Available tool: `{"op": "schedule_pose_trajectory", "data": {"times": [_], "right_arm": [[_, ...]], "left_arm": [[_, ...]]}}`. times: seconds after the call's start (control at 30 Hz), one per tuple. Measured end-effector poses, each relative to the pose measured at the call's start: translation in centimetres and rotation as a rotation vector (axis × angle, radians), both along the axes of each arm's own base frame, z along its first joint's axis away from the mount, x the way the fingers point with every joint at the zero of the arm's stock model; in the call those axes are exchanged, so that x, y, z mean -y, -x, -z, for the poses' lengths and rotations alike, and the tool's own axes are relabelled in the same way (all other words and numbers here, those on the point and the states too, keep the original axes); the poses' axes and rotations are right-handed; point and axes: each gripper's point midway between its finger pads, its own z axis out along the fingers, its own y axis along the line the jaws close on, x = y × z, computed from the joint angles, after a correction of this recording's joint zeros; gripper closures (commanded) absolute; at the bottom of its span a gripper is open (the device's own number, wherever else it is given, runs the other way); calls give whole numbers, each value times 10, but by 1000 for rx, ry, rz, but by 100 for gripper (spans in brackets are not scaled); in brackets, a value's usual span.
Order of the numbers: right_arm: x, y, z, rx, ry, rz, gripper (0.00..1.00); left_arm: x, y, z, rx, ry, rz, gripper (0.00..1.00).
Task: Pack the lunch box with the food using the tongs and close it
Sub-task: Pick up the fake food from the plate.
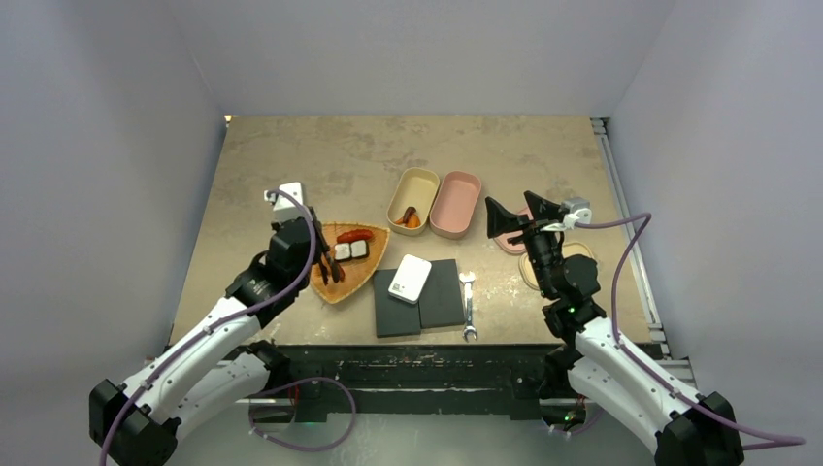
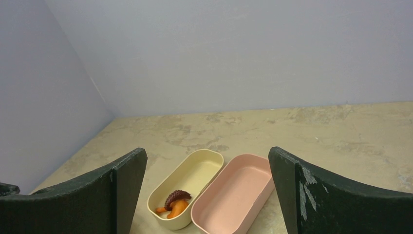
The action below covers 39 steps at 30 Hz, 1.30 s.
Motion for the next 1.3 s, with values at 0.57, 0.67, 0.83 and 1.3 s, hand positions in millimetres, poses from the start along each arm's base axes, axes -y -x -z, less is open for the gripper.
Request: {"op": "schedule_pose_trajectory", "data": {"times": [0.57, 0.67, 0.83, 1.3], "right_arm": [[0, 0, 0, 1, -1, 0, 1], [0, 0, -1, 2, -1, 0, 1], [0, 0, -1, 2, -1, 0, 1], [0, 0, -1, 2, -1, -1, 1]], "left_arm": [[11, -8, -2, -3, 22, 24, 77], [15, -13, 2, -6, 23, 28, 76], [18, -17, 10, -13, 17, 28, 73], [11, -17, 23, -8, -17, 3, 72]]}}
